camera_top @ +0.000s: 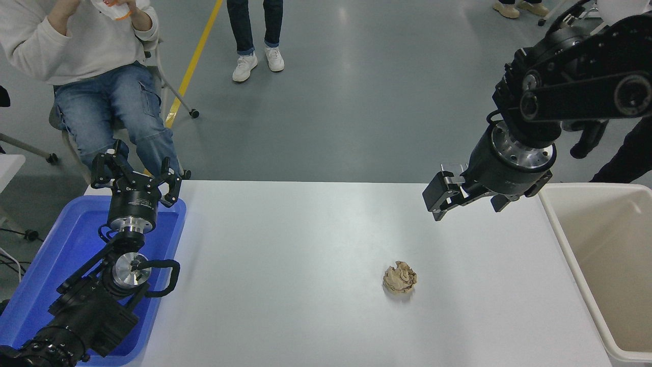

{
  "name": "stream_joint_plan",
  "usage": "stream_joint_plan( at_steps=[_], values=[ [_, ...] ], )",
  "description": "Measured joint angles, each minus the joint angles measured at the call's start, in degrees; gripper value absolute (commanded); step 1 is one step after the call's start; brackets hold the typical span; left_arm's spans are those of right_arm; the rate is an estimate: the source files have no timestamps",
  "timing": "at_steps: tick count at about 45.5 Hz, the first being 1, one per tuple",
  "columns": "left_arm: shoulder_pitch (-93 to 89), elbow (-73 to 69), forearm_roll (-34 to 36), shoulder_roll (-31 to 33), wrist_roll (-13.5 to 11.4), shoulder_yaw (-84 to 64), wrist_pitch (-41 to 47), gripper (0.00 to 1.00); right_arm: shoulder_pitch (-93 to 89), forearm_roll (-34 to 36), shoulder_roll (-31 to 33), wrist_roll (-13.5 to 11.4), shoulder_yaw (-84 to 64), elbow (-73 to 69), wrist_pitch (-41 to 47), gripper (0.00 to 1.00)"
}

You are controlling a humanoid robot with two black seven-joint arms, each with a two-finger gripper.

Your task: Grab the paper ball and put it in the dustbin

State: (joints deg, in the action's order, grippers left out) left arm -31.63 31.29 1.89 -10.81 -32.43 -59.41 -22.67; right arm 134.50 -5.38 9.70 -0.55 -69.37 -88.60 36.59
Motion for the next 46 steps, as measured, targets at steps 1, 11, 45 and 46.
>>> stream_joint_plan(
  at_steps=[1,11,45,46],
  values=[
    [0.0,0.0,0.0,0.0,0.0,0.0,0.0,0.99,-0.2,0.0,0.2,0.0,0.0,0.0,0.0,1.0],
    [0.0,0.0,0.1,0.1,-0.2,0.0,0.0,0.99,-2.2,-1.0,1.3,0.0,-0.3,1.3,-0.2,1.0],
    [0.1,0.0,0.0,0.0,-0.2,0.0,0.0,0.99,-29.6,-4.1,-1.3,0.0,8.8,16.5,-14.6,1.0],
    [0.1,0.0,0.0,0.0,-0.2,0.0,0.0,0.99,-30.6,-4.1,-1.6,0.0,9.4,16.9,-15.1,1.0]
  ],
)
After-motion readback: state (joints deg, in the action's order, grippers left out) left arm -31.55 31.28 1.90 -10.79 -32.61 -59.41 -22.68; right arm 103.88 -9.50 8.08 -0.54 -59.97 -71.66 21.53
